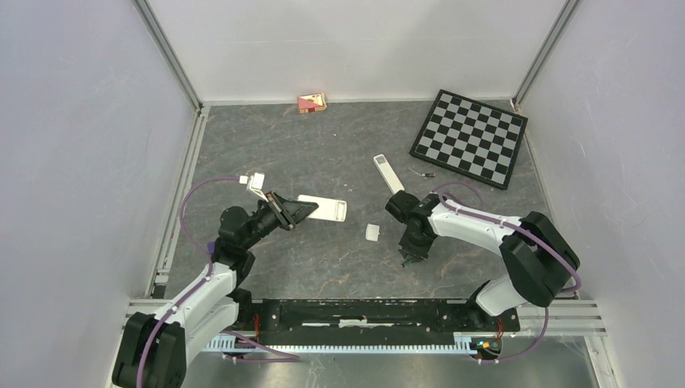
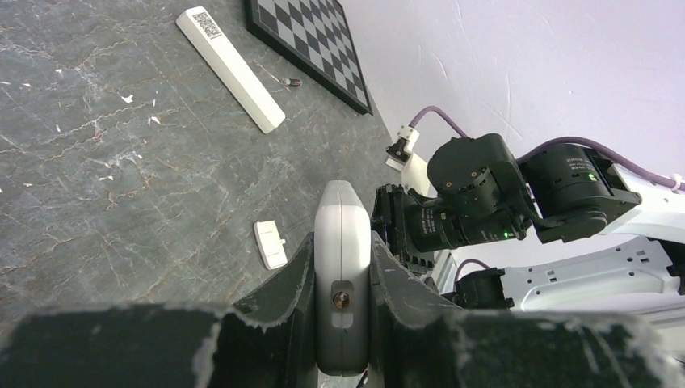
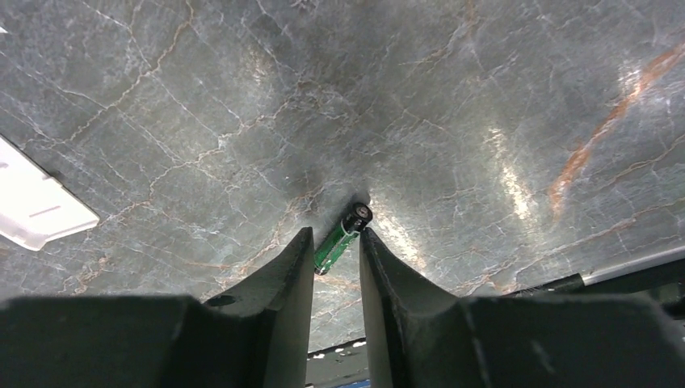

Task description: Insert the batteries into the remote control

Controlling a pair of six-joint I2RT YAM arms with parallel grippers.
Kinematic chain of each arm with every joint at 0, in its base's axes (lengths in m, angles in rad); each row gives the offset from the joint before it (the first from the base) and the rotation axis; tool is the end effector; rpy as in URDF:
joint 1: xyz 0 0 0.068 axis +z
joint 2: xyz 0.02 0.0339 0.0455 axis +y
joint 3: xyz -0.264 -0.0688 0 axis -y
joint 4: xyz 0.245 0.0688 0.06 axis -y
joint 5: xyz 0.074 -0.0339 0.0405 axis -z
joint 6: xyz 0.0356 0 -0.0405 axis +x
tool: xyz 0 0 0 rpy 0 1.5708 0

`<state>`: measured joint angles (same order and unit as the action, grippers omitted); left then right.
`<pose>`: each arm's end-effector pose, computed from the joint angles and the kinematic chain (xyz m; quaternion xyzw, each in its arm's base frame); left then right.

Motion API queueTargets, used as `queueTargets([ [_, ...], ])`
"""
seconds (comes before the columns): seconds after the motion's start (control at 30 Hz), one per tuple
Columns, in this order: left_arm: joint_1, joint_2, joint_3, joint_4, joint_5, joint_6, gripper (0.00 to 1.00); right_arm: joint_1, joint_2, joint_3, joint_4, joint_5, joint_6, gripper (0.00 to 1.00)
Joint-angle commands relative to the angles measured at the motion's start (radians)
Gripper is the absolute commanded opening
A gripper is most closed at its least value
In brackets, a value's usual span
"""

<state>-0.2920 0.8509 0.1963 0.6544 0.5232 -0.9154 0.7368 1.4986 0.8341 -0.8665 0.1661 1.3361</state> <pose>0.1689 -0.0693 0.2104 -0.0354 0.7063 -0.5383 0.4584 0.1781 0.1537 0.1639 0.2957 0.9515 -0.0252 0.0815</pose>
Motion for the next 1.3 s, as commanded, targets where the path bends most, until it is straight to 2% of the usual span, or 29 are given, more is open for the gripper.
queueTargets([
  [0.0,-0.003,-0.010,-0.001,0.013,-0.020,0.052,0.02,-0.004,0.012,-0.015,0.034,0.014,0.042,0.30],
  [0.3,-0.002,-0.010,-0.001,0.002,-0.022,0.055,0.02,-0.004,0.026,-0.077,0.080,-0.005,0.055,0.20],
  [0.43,-0.003,-0.006,-0.001,0.001,-0.020,0.055,0.02,-0.004,0.045,-0.087,0.099,-0.004,0.040,0.12],
  [0.63,-0.005,0.008,-0.001,0.003,-0.013,0.049,0.02,-0.004,0.049,-0.051,0.100,0.085,-0.022,0.01],
  [0.97,-0.082,0.144,0.036,0.031,0.011,0.029,0.02,-0.004,-0.050,-0.016,0.193,0.211,-0.129,0.00],
  [1.27,-0.112,0.356,0.008,0.315,0.006,-0.113,0.02,-0.004,-0.221,0.012,0.346,0.300,-0.245,0.00],
])
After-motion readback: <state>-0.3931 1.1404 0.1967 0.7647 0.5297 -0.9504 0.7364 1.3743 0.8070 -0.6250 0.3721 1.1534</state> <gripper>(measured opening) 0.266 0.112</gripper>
